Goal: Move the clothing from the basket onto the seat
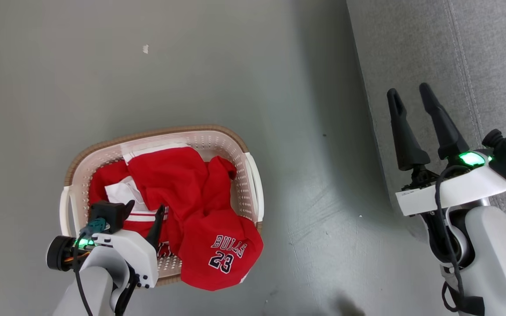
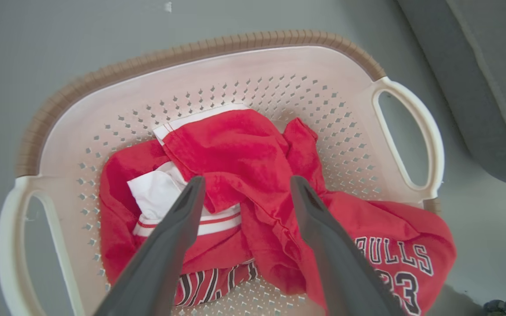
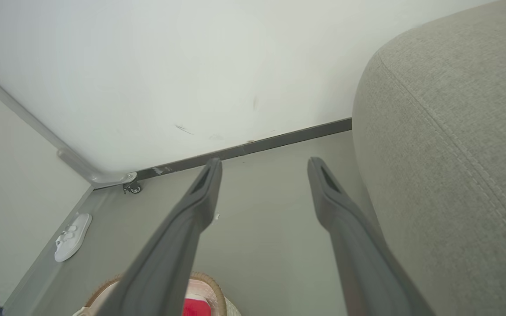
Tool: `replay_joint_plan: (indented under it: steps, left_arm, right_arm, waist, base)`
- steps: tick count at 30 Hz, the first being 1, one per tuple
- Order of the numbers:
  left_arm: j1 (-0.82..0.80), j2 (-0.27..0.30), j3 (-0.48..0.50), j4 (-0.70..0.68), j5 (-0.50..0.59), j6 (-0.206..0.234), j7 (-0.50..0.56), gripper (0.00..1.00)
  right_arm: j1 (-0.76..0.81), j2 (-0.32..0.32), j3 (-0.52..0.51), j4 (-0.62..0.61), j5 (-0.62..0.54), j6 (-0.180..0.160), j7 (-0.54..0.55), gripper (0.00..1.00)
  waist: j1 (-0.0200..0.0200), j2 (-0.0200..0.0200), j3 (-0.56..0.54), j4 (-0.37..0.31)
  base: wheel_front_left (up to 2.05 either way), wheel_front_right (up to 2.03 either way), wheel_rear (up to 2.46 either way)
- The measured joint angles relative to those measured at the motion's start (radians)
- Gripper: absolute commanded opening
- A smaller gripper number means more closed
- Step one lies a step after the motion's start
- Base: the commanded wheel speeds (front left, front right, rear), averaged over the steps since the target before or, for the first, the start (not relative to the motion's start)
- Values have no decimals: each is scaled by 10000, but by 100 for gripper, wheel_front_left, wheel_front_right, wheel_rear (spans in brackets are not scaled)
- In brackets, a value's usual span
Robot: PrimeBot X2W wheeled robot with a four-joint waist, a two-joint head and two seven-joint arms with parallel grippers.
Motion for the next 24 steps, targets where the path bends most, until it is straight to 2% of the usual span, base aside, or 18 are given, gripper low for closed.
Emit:
replay_joint_plan:
  steps: [24]
  left_arm:
    - [-1563,-75,-173,1988,-594,-127,1615,100]
  right_arm:
    - [-1219,242,393,-119,109,0,-27,100]
  waist:
    - [0,0,1585,-620]
  base:
    - [0,0,0]
